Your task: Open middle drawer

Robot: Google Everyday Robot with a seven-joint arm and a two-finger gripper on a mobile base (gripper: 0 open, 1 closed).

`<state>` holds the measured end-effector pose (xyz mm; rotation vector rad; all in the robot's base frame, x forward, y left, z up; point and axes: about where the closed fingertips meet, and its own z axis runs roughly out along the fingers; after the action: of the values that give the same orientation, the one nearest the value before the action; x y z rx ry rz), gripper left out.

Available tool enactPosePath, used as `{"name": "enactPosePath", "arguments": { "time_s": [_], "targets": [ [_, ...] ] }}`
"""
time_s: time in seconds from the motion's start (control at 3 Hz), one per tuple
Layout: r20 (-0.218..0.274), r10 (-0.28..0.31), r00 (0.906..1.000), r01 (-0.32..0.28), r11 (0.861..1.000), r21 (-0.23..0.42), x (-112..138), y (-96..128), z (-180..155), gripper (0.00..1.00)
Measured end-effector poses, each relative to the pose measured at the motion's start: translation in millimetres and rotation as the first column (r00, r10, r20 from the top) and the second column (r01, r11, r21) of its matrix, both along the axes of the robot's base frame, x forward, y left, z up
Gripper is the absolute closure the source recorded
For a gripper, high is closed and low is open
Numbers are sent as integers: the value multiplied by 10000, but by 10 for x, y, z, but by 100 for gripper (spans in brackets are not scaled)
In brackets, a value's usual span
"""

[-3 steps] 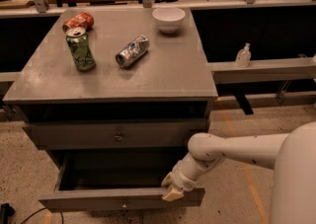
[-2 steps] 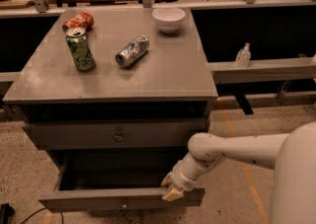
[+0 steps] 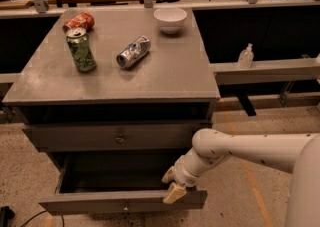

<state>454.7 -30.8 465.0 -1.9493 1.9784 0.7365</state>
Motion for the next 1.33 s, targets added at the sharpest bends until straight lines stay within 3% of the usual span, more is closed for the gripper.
{"name": "enactPosePath", "arguments": {
  "time_s": [0.33,0.67,1.0,1.33],
  "targets": [
    [608,-99,9981,93,9999,94,113,24,146,13],
    [1160,-206,9930,194,9997,116,218,56,207,37],
    [1787,-556,9823,541,9985,129,333,44,233,68],
    [2352,-909,9677,909,9958,106,402,42,216,91]
  ]
}}
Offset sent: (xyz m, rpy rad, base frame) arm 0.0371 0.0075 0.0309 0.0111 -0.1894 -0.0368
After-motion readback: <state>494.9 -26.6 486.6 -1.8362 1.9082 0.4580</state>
